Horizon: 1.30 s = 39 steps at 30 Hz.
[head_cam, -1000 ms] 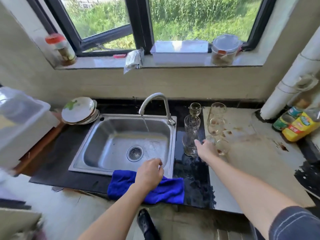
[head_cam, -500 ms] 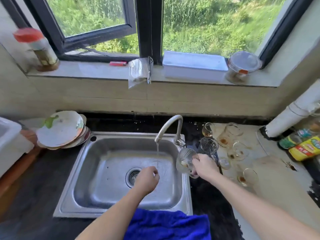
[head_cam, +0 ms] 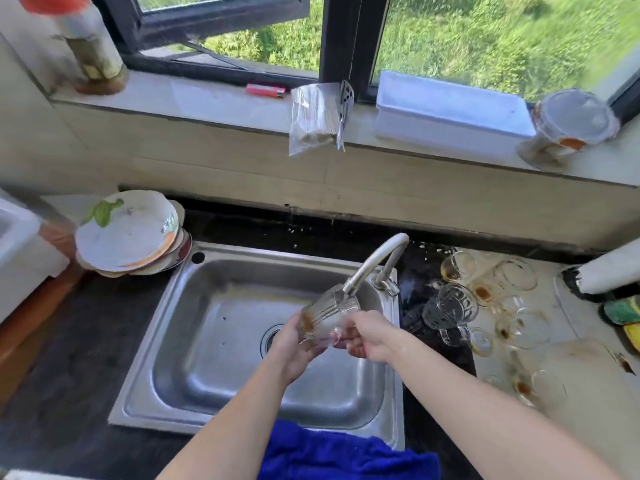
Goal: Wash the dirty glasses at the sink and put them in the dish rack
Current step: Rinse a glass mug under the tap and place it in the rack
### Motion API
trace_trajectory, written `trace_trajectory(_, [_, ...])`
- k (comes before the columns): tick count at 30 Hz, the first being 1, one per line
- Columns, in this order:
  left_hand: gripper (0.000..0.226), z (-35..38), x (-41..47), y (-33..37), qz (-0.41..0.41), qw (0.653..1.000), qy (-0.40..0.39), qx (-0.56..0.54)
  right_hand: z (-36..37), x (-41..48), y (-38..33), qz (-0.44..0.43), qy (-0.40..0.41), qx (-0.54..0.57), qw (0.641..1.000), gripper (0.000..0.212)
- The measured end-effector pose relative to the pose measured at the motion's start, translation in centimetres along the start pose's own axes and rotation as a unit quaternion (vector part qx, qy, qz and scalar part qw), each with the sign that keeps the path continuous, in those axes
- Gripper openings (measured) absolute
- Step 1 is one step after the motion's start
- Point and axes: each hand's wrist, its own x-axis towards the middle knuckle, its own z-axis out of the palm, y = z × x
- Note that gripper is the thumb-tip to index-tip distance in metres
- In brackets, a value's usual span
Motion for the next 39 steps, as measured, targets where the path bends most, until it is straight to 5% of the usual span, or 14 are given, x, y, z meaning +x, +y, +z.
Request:
trace_trajectory(5, [0.032,0.7,0.9,1.6,-0.021,1.0,0.019,0.006,-0.9,0.1,-1.2,-0.016,-0.043,-0.144,0.989,0.013])
trace_trajectory(9, [0.032,0.8,0.8,2.1,-0.071,0.994,-0.011,0.08,-1.4,1.2,-2.1,-0.125,0.019,-0.249,0.96,0.008])
trace_trajectory(15, [0.03,1.6,1.1,3.4,-0.014,0.999,-0.035,-0.005,-1.7,0.5,-2.3,-0.066,-0.014,-0.197,0.978,0.019])
trace_trajectory(20, [0.027,1.9,0.9,3.7,0.007,0.997,-0.069,-0.039,-2.2,0.6,-3.7,-0.069,0.036,-0.153,0.985,0.021])
trace_trajectory(24, [0.033,1.2,0.6,3.9,0.007,0.996,-0.074,0.039,-2.3,-0.3,-3.7,-0.032,-0.026,-0.202,0.979,0.021])
trace_trajectory(29, [0.046,1.0,0.0,4.1,-0.038,0.993,-0.041,0.105,-2.7,0.1,-4.4,-0.158,0.043,-0.216,0.962,0.011])
trace_trajectory(34, [0.027,0.5,0.0,4.6,0.028,0.998,-0.054,0.018,-1.8,-0.6,-3.8,-0.129,0.011,-0.215,0.968,0.017])
trace_trajectory(39, [0.042,1.0,-1.0,4.8,-0.021,0.995,-0.03,0.094,-1.6,-0.5,-4.7,-0.233,0.124,-0.395,0.88,0.029])
